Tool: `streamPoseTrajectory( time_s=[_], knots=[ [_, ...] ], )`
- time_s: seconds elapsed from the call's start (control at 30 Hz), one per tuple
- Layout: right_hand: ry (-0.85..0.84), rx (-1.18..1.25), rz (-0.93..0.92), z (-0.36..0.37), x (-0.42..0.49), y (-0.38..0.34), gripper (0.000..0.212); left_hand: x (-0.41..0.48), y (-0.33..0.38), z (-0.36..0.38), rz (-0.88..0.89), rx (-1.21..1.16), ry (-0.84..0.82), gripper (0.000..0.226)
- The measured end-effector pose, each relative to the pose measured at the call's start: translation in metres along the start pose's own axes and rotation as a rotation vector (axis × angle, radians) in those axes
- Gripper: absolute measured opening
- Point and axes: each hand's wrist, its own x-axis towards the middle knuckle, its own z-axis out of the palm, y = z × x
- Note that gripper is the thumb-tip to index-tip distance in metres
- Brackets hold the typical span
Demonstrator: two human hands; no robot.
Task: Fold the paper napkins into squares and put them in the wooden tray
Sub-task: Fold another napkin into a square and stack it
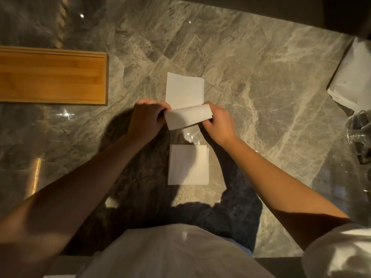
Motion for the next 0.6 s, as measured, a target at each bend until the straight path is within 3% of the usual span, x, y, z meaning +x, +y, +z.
streamPoseTrajectory(
  time_s=[0.27,0.6],
  knots=[
    [0.017,0.11,0.141,0.007,0.008,-0.002,0.028,0.011,0.008,0.004,-0.275,-0.116,0.032,0.026],
    [0.055,0.101,0.144,0.012,0.008,-0.003,0.019,0.013,0.011,0.009,-0.358,-0.161,0.054,0.026]
  ],
)
